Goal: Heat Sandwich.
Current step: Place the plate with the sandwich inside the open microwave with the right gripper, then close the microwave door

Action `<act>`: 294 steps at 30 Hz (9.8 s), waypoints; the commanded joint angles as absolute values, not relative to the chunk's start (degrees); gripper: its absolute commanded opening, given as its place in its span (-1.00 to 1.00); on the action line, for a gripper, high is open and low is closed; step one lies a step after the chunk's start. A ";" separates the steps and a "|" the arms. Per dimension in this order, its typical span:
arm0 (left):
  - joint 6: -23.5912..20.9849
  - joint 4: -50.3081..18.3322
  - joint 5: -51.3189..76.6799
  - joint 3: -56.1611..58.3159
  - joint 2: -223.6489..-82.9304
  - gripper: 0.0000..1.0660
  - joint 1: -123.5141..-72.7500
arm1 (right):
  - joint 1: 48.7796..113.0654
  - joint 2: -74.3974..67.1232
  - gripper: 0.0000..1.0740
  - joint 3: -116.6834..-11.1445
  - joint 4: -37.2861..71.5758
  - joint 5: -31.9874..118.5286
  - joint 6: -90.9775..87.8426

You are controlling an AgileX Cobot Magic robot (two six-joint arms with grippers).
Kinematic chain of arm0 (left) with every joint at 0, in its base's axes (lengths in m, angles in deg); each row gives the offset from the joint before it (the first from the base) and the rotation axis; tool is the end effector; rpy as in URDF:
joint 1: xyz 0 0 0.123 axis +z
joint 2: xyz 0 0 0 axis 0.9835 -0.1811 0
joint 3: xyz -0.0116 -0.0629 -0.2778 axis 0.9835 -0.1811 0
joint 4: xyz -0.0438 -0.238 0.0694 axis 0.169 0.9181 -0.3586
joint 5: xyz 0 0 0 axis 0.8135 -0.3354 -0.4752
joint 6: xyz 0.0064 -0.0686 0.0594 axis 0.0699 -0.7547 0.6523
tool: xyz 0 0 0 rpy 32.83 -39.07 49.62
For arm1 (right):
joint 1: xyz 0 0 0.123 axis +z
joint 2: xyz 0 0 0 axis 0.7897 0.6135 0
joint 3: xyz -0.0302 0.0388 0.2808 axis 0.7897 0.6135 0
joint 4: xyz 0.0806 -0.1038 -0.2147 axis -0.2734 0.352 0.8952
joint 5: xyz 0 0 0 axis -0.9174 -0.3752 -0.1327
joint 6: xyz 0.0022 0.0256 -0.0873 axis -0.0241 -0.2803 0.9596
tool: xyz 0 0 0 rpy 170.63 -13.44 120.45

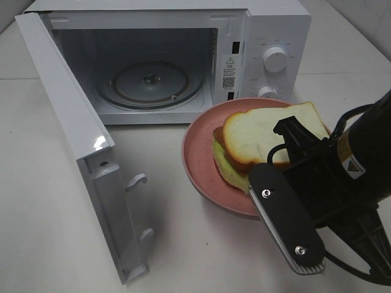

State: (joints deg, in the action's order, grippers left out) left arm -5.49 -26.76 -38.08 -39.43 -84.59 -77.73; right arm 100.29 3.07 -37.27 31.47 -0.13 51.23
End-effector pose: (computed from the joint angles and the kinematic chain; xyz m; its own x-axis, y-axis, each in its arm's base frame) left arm -0.0085 -0.0056 0.2811 -0.4520 -0.0531 -0.8904 0.0032 0.9981 -0.0611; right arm 0.1630 0.1603 0.2187 0.4177 -0.9086 0.0004 -0.8348 -0.3840 -0.3945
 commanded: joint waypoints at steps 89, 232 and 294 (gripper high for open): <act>-5.49 -26.64 -37.57 -39.49 -83.68 0.87 -77.45 | 88.31 29.14 -1.00 -66.32 11.13 3.59 90.19; -5.49 -26.64 -37.57 -39.49 -83.68 0.87 -77.45 | 88.31 33.78 0.42 -70.22 22.76 10.24 61.66; -5.49 -26.64 -37.57 -39.49 -83.68 0.87 -77.45 | 88.31 -28.45 0.41 -38.07 22.76 -26.32 -7.27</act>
